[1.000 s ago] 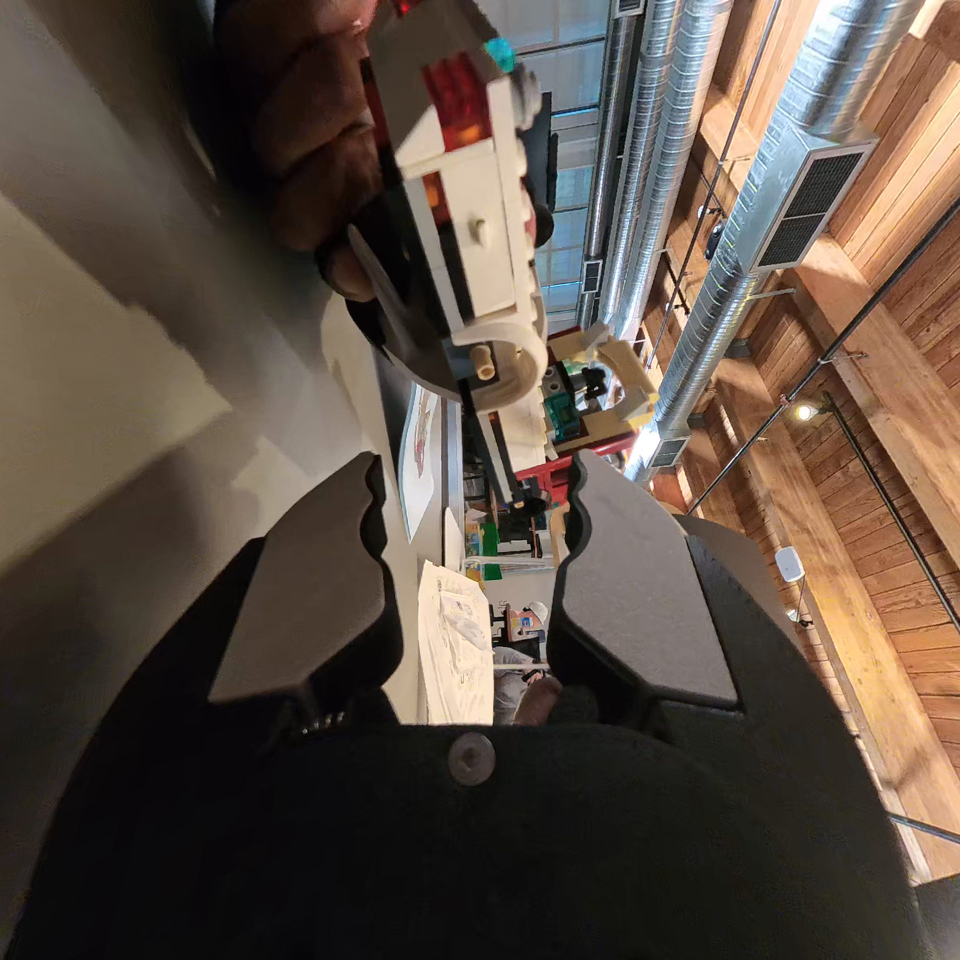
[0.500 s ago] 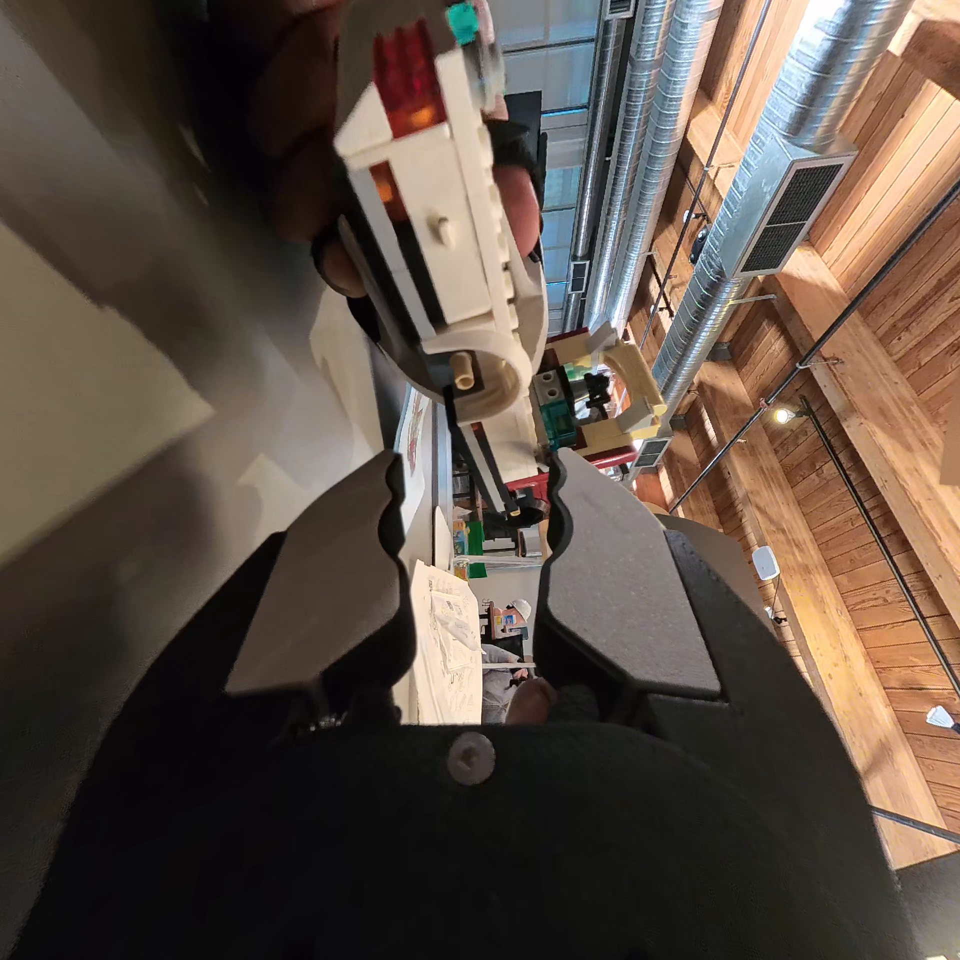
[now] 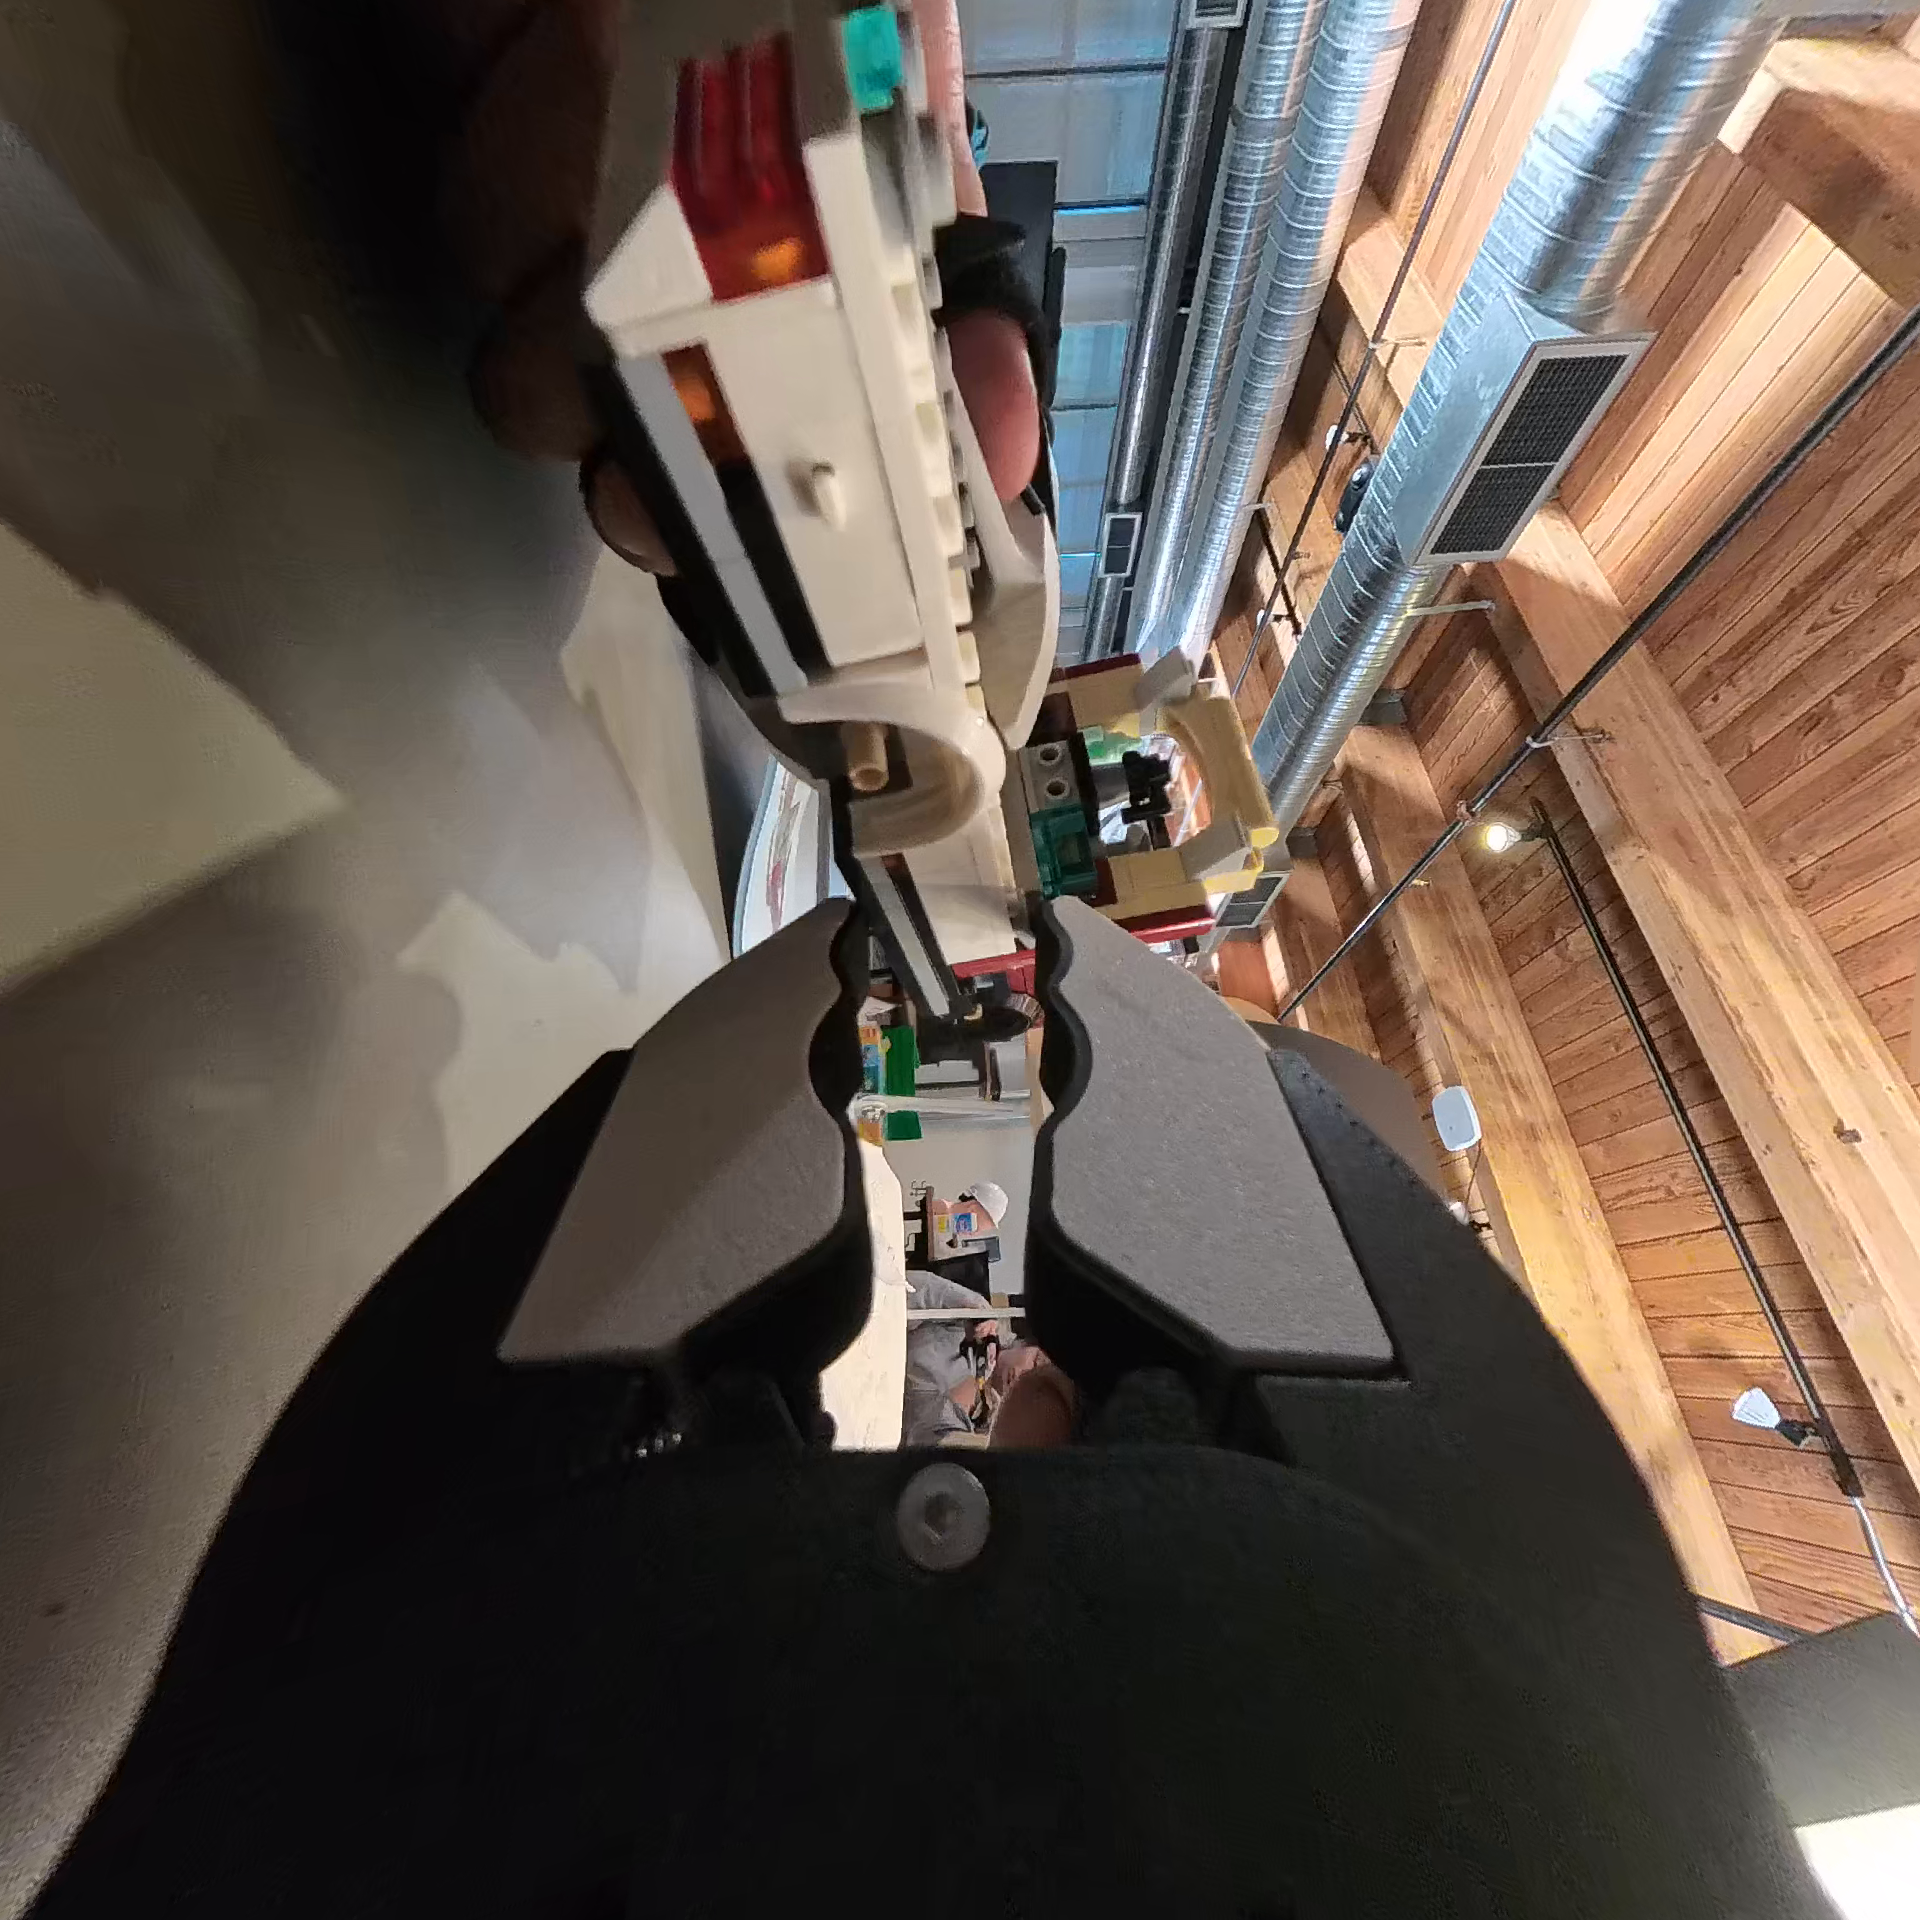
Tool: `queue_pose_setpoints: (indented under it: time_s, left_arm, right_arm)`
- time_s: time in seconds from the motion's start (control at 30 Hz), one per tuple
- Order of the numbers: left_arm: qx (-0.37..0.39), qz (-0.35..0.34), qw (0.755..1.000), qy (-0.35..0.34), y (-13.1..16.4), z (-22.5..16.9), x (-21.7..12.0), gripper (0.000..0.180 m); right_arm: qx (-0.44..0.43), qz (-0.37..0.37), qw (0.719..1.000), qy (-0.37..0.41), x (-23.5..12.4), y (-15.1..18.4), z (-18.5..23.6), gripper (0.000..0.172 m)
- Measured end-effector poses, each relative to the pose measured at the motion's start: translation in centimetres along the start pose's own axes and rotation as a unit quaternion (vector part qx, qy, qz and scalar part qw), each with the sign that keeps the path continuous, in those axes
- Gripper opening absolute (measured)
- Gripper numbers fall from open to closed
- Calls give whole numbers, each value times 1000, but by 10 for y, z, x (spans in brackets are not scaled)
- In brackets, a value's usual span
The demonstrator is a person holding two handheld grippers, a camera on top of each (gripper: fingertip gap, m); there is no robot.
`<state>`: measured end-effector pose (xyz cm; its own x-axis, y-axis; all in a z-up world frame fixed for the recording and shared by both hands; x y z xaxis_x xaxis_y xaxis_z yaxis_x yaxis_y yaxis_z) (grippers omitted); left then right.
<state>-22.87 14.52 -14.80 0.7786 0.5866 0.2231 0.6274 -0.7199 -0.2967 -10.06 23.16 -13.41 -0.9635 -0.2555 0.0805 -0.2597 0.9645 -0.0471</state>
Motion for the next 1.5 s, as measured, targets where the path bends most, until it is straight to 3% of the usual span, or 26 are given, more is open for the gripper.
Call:
queue_pose_setpoints:
  time_s: [0.37, 0.6, 0.7, 0.77, 0.9, 1.07, 1.13, 1.23, 1.5]
  left_arm:
    - [1, -1, 1000, 4, 0, 0, 0, 22]
    - [7, -36, 999, 13, -7, -1, -7, 22]
    - [37, -45, 998, 13, -13, -5, -12, 22]
    - [65, -47, 997, 12, -16, -8, -14, 22]
    - [128, -51, 990, 13, -20, -15, -17, 22]
    - [209, -42, 977, 8, -20, -23, -16, 22]
    - [236, -35, 971, 7, -19, -26, -14, 22]
    - [253, -31, 967, 16, -16, -28, -10, 22]
    - [266, -29, 963, 42, -13, -31, -8, 22]
  right_arm:
    - [5, 13, 1000, -10, 1, 0, -2, 30]
    - [99, 12, 995, -18, -1, 6, -7, 39]
    - [220, 19, 974, -49, 0, 13, -14, 39]
    - [352, 29, 932, -81, 4, 21, -23, 39]
    - [618, 19, 769, -164, 11, 36, -37, 43]
    - [793, -14, 587, -164, 14, 48, -54, 43]
    - [833, -21, 527, -168, 17, 47, -57, 44]
    - [855, -19, 487, -179, 22, 41, -57, 47]
    - [863, -20, 470, -187, 24, 29, -58, 47]
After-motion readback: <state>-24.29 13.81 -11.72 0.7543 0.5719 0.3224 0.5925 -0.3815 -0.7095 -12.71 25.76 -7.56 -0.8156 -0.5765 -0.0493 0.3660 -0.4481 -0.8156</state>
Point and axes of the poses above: each gripper's, where its closed fingertips meet, x out along the fingers, y out of its underside, z = x × y across the jaws, the point moved 8 cm from there along -x, back along the fingers, and after that the axes turned 2 degrees about y, right-handed, at the moved point
